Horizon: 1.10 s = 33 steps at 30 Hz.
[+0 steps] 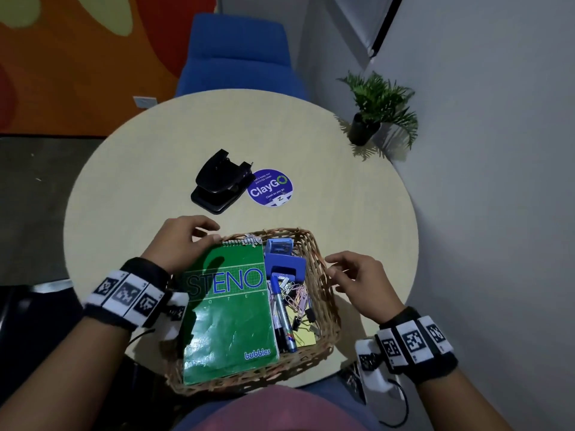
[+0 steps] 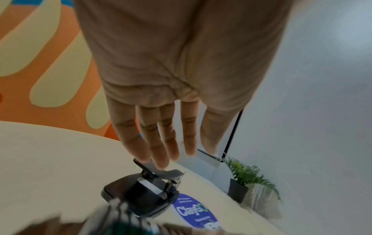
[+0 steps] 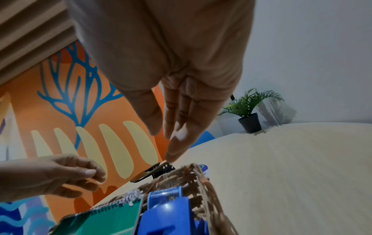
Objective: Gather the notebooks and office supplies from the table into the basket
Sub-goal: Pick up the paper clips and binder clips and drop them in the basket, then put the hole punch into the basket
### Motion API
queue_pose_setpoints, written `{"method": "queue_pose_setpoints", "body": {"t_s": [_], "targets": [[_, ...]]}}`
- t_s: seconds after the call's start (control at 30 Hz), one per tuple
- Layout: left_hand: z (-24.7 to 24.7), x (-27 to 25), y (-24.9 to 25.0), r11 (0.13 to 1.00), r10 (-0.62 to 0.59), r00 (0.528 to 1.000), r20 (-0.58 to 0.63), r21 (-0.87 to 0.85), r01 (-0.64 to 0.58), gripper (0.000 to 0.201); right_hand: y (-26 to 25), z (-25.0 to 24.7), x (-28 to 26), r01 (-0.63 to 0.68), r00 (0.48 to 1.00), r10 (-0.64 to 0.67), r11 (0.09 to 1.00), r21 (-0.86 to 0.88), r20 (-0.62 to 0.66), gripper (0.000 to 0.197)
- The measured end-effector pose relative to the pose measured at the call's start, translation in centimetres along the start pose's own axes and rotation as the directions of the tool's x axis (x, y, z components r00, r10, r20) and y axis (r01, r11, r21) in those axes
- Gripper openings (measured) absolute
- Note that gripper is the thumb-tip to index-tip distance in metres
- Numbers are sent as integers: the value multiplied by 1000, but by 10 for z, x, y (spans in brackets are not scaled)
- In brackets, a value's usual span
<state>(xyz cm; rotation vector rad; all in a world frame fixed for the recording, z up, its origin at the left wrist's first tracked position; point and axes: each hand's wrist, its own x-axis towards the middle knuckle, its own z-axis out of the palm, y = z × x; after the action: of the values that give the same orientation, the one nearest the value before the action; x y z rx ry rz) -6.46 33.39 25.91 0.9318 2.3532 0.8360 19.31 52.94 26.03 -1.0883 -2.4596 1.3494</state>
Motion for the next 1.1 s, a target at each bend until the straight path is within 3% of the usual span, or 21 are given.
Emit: {"method": "queue_pose_setpoints", "body": {"t_s": [0.2,0.37,0.47,0.57,0.7,0.83,0.97,1.1], "targets": [[-15,87,-7,987,-124,984,-130,86,136,41,-32,4,50,72,997,-72,995,-62,10,14],[-10,156,-17,947,-162,987,10,284,153,69,-57,16,78,82,986,-67,992,-98,152,22],[-4,181,-20,871,-168,975,143,485,79,77,-64,20,82,102,979,-77,986,-128,191,24],[4,195,-20,788,-184,956,229,615,4,78,-63,18,73,103,983,-83,988,-118,166,26],[-10,203,-19,831,-164,963,215,556,17,57,-51,11,50,69,989,-54,991,-111,135,24],[-52,173,-8,889,-128,987,96,453,71,33,-34,3,26,45,995,-35,994,-103,98,21],[-79,96,15,963,-51,998,-48,264,62,45,-22,10,12,25,993,-17,997,-69,113,23],[-64,8,28,982,-101,986,-129,147,120,44,-26,32,9,-6,986,1,999,33,164,28]]}}
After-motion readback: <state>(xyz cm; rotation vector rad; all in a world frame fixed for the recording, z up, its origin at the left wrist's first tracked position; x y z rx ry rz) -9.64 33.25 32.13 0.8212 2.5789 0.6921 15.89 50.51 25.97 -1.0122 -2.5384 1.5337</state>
